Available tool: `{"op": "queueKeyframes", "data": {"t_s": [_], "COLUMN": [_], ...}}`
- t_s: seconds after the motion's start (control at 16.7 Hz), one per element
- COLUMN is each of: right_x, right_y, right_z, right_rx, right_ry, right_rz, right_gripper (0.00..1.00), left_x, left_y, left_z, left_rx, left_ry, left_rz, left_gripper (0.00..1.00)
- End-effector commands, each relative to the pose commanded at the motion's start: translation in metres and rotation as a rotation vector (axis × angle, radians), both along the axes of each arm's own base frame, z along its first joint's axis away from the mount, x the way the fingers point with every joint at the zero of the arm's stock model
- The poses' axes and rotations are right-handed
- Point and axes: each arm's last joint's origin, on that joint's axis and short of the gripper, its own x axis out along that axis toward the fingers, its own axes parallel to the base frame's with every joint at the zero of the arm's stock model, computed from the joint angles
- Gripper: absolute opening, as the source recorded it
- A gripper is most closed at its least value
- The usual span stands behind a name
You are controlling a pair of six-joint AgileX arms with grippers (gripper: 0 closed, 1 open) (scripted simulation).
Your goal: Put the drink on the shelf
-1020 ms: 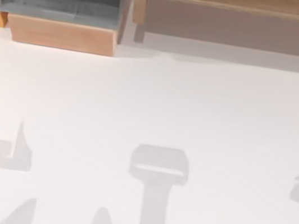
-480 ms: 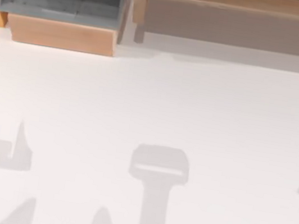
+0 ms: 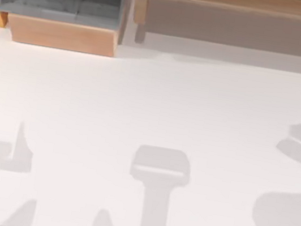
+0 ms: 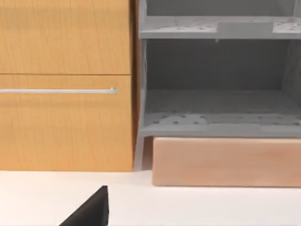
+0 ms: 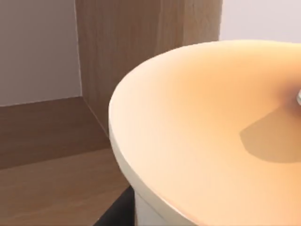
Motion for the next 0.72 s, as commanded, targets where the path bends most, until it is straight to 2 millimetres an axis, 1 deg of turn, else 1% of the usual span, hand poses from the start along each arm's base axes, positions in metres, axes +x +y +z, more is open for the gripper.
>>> {"op": "queueKeyframes", "data": {"t_s": [0.12,0.18,0.3,0.42,0.48,0.6,0.66,0.72], "right_x": [0.025,0.038,0.063,0.081,0.088,0.094,0.094,0.094], "right_y": [0.024,0.041,0.085,0.139,0.166,0.218,0.239,0.256], "right_z": [0.024,0.035,0.053,0.063,0.066,0.071,0.073,0.076], "right_rx": [0.013,0.019,0.033,0.043,0.045,0.043,0.041,0.038], "right_ry": [0.006,0.013,0.039,0.084,0.107,0.146,0.160,0.169], "right_rz": [0.014,0.034,0.096,0.180,0.226,0.309,0.342,0.367], "right_gripper": [0.00,0.00,0.00,0.00,0.00,0.00,0.00,0.00], "left_x": [0.000,0.000,0.000,0.000,0.000,0.000,0.000,0.000], "left_y": [0.000,0.000,0.000,0.000,0.000,0.000,0.000,0.000], "left_z": [0.000,0.000,0.000,0.000,0.000,0.000,0.000,0.000], "left_rx": [0.000,0.000,0.000,0.000,0.000,0.000,0.000,0.000], "left_ry": [0.000,0.000,0.000,0.000,0.000,0.000,0.000,0.000], "left_rz": [0.000,0.000,0.000,0.000,0.000,0.000,0.000,0.000], "left_gripper": [1.00,1.00,1.00,1.00,1.00,1.00,1.00,1.00]}}
